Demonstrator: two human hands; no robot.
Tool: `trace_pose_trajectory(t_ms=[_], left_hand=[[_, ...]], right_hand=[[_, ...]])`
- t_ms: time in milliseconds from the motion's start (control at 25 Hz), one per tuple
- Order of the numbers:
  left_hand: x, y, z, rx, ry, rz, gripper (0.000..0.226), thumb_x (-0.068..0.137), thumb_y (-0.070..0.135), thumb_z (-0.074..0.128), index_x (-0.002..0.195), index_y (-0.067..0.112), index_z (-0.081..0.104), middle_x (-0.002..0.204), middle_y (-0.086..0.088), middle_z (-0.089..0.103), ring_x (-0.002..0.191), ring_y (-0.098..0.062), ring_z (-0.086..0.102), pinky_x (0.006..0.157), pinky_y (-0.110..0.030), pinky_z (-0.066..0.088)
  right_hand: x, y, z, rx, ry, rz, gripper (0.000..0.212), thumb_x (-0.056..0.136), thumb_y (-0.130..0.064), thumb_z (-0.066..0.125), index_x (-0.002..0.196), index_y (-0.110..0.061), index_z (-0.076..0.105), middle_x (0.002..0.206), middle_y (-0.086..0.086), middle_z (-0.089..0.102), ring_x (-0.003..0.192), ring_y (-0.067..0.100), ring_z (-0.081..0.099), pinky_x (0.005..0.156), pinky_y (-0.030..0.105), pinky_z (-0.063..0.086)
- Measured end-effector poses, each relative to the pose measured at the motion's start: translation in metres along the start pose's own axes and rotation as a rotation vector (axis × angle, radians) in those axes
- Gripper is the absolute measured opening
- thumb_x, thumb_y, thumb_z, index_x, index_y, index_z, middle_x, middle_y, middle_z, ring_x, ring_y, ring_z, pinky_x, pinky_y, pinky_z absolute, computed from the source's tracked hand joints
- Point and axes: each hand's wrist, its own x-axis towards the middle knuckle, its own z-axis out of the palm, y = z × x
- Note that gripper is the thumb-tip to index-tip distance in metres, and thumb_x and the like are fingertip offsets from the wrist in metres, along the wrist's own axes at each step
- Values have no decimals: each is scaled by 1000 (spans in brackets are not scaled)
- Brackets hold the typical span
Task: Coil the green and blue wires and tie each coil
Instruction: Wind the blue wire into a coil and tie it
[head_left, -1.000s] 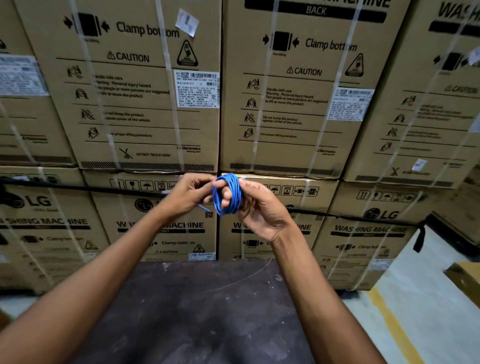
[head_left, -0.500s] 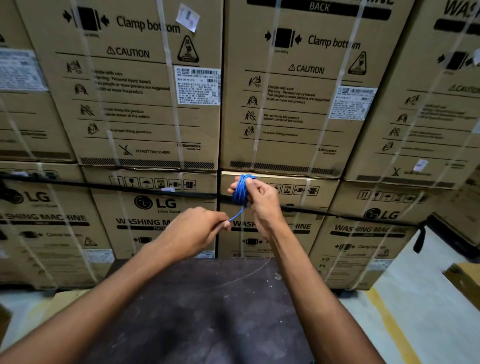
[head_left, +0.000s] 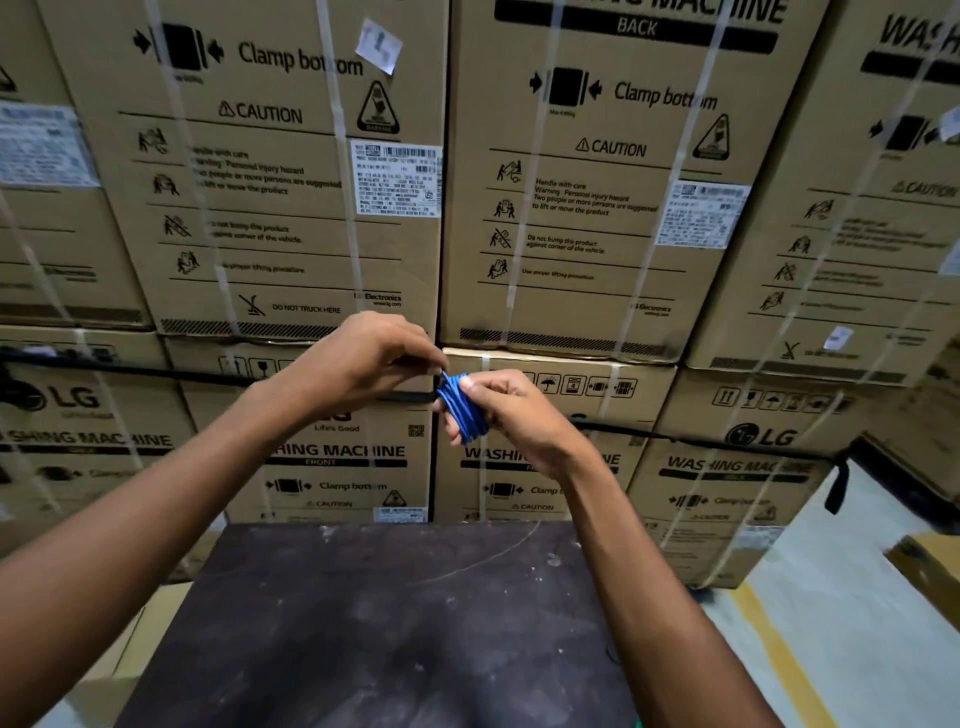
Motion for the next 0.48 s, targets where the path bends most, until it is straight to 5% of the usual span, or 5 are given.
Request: trace_pose_trajectory(t_ms=[240,480], left_hand=[[-3,4,13,-592,73,-262,10,84,10,77,91,2,77,98,-12,79,93,-32,75,86,-47,60],[-11,17,31,-1011,87,-432,22,87,5,69,71,8,55,107,-21,75,78,-25,63,64,-28,50]], right_hand=[[-9,-3,5,318,-40,-61,37,104,-26,51,107,6,68,70,9,62,61,19,60,66,27,51],[-12,-1,11,409,1,-59,15,93,-16,65,91,-3,71,58,2,57,50,15,52,57,23,47]])
